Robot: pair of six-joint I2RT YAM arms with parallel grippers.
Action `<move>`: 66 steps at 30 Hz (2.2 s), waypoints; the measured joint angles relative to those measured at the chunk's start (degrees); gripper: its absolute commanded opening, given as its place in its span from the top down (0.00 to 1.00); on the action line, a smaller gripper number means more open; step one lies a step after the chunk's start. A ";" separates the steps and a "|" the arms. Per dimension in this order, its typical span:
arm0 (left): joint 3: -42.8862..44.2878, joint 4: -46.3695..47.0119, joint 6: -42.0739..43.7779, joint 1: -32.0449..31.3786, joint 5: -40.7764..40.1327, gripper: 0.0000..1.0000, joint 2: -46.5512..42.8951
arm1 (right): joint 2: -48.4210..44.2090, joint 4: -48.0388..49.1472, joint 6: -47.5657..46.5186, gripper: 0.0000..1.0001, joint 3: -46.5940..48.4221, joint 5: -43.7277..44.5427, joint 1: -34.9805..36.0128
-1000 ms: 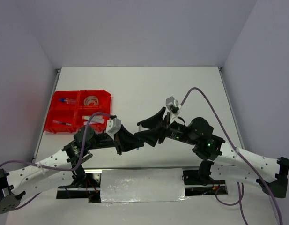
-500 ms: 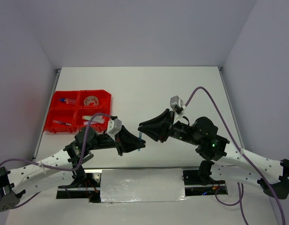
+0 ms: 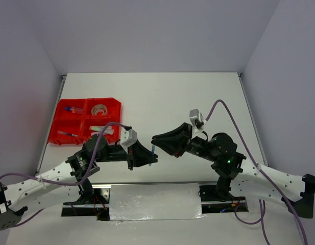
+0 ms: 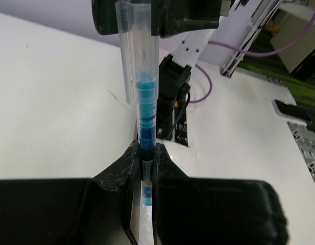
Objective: Sort the stationery into containers
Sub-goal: Close the pen cap on the pen, then place the pen in the storage box.
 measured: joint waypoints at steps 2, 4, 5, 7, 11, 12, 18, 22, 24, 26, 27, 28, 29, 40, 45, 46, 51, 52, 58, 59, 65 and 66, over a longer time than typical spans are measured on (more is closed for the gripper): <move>1.42 -3.85 0.94 0.00 -0.02 1.00 0.07 | -0.31 3.15 0.76 1.00 -2.36 0.09 -0.09; 3.08 -8.39 2.43 0.00 -0.11 1.00 0.37 | -0.48 6.38 1.51 1.00 -4.90 0.24 -0.24; 3.96 -10.71 3.43 0.00 -0.17 1.00 0.66 | -0.52 7.89 1.92 1.00 -5.97 0.31 -0.26; 5.46 -14.56 4.76 0.02 -0.33 1.00 1.31 | -0.52 10.67 2.71 1.00 -8.17 0.46 -0.48; 8.63 -20.90 6.91 0.07 -0.42 1.00 3.02 | -0.37 15.28 4.17 1.00 -11.28 0.94 -0.70; 9.38 -22.10 7.56 0.13 -0.42 1.00 3.21 | -0.07 16.57 4.61 1.00 -11.82 1.03 -0.76; 13.03 -29.42 9.42 1.53 -0.35 1.00 3.34 | 3.28 25.20 7.61 1.00 -14.62 1.57 -0.96; 14.25 -32.20 9.49 2.36 0.50 1.00 3.48 | 5.53 30.23 9.77 1.00 -15.96 1.90 -1.07; 14.53 -32.98 9.46 2.89 0.98 1.00 3.48 | 6.93 32.59 10.62 1.00 -16.35 2.03 -1.14; 14.78 -33.77 9.46 3.32 1.18 1.00 3.48 | 8.20 34.14 11.21 1.00 -16.44 2.05 -1.22; 14.88 -34.16 9.46 3.52 1.20 1.00 3.48 | 8.70 34.69 11.43 1.00 -16.44 2.08 -1.25; 14.91 -34.40 9.46 3.74 1.27 1.00 3.48 | 8.98 34.95 11.56 1.00 -16.44 2.14 -1.27; 14.95 -34.56 9.46 3.87 1.31 1.00 3.48 | 9.03 34.99 11.58 1.00 -16.41 2.16 -1.29; 2.62 -9.68 5.33 3.48 -0.20 1.00 2.64 | -2.95 -1.14 6.71 0.68 -4.39 9.03 -0.46; -4.74 0.09 1.73 2.27 -3.69 1.00 1.05 | 0.70 -13.88 4.66 0.46 4.11 12.72 -0.17; -5.49 1.09 1.51 1.62 -4.13 1.00 0.79 | 1.66 -15.21 4.09 0.40 5.70 13.40 -0.17; -8.44 4.22 -1.40 0.13 -8.13 1.00 0.22 | 3.89 -18.88 2.16 0.19 12.22 17.16 -0.44; -8.70 3.96 -2.29 0.11 -9.92 1.00 0.22 | 3.72 -19.85 1.95 0.18 13.40 18.71 -0.44; -1.51 -9.62 -11.65 0.48 -32.06 1.00 3.61 | -3.04 -24.98 1.90 0.15 16.11 29.90 -0.44; 1.70 -13.62 -13.99 1.38 -35.95 1.00 5.38 | -4.59 -25.75 2.03 0.15 16.00 31.26 -0.44; 21.77 -37.70 -31.61 22.01 -50.51 1.00 17.77 | -11.15 -28.13 2.89 0.15 14.19 34.95 -0.55; 23.87 -41.42 -33.86 26.18 -51.80 1.00 19.34 | -11.39 -28.63 3.08 0.15 13.77 35.04 -0.57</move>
